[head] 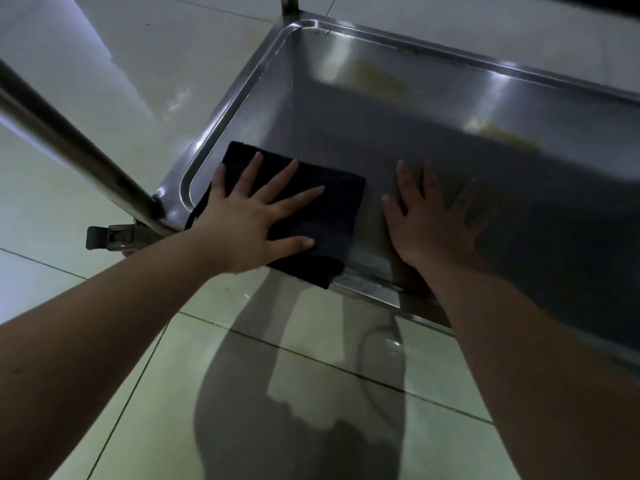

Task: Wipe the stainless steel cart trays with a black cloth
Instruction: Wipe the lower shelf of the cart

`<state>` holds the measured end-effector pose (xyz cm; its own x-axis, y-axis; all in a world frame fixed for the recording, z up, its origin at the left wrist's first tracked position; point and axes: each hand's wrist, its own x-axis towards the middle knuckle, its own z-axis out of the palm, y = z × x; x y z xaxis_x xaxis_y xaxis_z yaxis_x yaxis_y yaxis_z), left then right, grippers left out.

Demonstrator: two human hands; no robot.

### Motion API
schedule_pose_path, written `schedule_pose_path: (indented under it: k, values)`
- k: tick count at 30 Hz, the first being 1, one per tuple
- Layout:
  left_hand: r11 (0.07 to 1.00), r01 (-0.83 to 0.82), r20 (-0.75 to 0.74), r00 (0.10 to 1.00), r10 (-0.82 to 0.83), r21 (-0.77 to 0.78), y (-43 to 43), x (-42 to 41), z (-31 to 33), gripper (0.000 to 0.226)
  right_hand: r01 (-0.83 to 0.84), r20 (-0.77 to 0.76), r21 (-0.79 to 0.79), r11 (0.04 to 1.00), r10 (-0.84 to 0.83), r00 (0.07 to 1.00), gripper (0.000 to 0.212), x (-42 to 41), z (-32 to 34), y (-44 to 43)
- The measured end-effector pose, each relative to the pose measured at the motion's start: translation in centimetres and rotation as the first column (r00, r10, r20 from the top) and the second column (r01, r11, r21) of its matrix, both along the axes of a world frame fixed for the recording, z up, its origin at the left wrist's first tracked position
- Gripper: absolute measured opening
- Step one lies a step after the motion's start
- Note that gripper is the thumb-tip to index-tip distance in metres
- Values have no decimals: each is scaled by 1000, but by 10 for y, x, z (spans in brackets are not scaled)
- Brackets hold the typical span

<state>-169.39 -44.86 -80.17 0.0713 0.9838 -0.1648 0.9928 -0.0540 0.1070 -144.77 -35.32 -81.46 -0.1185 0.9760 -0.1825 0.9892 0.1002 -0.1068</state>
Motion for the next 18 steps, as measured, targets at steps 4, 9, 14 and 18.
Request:
schedule_pose_path:
  k: [4, 9, 14, 18]
  values:
    - [1000, -7, 38, 999, 6, 21, 3, -2, -5, 72, -56, 36, 103, 993, 52, 998, 60, -11, -6, -6]
    - [998, -67, 25, 997, 67, 14, 43, -30, -7, 73, -115, 67, 123, 986, 107, 992, 64, -4, -11, -12]
    - [999, -12, -40, 999, 13, 33, 110, -47, -4, 78, -116, 74, 116, 986, 108, 991, 65, -7, -8, -13]
    - [1000, -21, -53, 998, 22, 12, 147, -39, -1, 79, -108, 70, 106, 989, 101, 992, 65, -9, -7, -11]
